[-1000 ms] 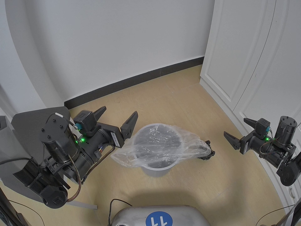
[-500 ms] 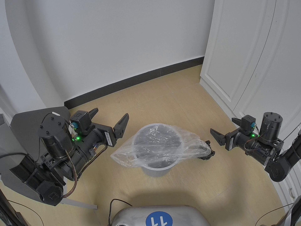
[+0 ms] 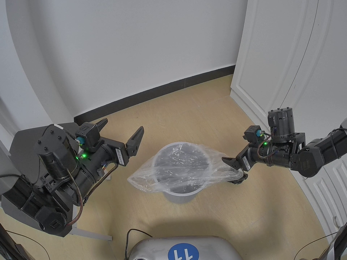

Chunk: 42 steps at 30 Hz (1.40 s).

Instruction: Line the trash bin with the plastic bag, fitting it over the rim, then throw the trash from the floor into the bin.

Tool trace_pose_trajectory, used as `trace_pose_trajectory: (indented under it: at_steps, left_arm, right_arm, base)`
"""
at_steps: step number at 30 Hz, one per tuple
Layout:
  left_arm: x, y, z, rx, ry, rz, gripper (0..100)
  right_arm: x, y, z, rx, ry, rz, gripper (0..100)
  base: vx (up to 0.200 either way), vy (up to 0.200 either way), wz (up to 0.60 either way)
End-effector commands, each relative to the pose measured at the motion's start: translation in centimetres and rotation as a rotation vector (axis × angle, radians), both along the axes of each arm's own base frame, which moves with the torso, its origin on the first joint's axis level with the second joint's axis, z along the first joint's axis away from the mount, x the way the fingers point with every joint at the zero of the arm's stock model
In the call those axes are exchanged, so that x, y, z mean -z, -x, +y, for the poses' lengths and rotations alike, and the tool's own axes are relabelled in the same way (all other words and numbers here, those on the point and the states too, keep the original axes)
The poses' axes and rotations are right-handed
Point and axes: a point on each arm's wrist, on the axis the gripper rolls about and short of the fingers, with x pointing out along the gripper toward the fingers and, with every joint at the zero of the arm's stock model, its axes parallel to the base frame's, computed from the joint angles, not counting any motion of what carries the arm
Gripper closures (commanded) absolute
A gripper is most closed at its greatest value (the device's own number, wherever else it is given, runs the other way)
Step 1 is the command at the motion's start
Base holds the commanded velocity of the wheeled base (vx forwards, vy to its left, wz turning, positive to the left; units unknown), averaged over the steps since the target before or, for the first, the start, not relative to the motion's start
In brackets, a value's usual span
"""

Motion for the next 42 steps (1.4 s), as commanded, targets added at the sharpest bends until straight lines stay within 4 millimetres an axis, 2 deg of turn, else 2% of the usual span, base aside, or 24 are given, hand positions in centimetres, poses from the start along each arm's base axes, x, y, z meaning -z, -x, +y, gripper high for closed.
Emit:
trace_pose_trajectory:
  at_steps: [1, 6, 8, 9, 13, 20, 33, 42]
  left_arm:
    - [-0.5, 0.9, 0.7, -0.017, -0.071, -0.038, 0]
    - [-0.7, 0.5, 1.4, -0.048, -0.067, -0.045, 0]
    - [-0.7, 0.5, 1.5, -0.05, -0.067, -0.045, 0]
    - [-0.7, 0.5, 1.5, -0.05, -0.068, -0.047, 0]
    - [-0.8, 0.3, 1.7, -0.06, -0.062, -0.054, 0]
    - [-0.8, 0.1, 1.9, -0.066, -0.065, -0.052, 0]
    - [-0.8, 0.2, 2.0, -0.069, -0.065, -0.053, 0]
    - [-2.2, 1.4, 2.4, -0.066, -0.05, -0.101, 0]
  right_arm:
    - [0.4, -2.0, 2.1, -0.202, 0.222, -0.036, 0]
    - [3.5, -3.5, 3.1, -0.292, 0.309, -0.02, 0]
    - [4.0, -3.9, 3.3, -0.302, 0.317, -0.017, 0]
    - [5.0, -4.6, 3.7, -0.32, 0.327, -0.01, 0]
    - [6.2, -5.9, 4.4, -0.336, 0.335, -0.01, 0]
    - [7.4, -7.7, 5.3, -0.333, 0.33, -0.017, 0]
    - [8.6, -7.6, 6.9, -0.366, 0.331, -0.002, 0]
    - [11.1, -9.0, 7.7, -0.364, 0.341, 0.018, 0]
  base:
    - [0.0, 0.0, 0.0]
    - [0.0, 0.0, 0.0]
    - [0.0, 0.0, 0.0]
    - [0.0, 0.0, 0.0]
    - [0.0, 0.0, 0.0]
    - [0.0, 0.0, 0.0]
    - [0.0, 0.0, 0.0]
    - [0.0, 0.0, 0.0]
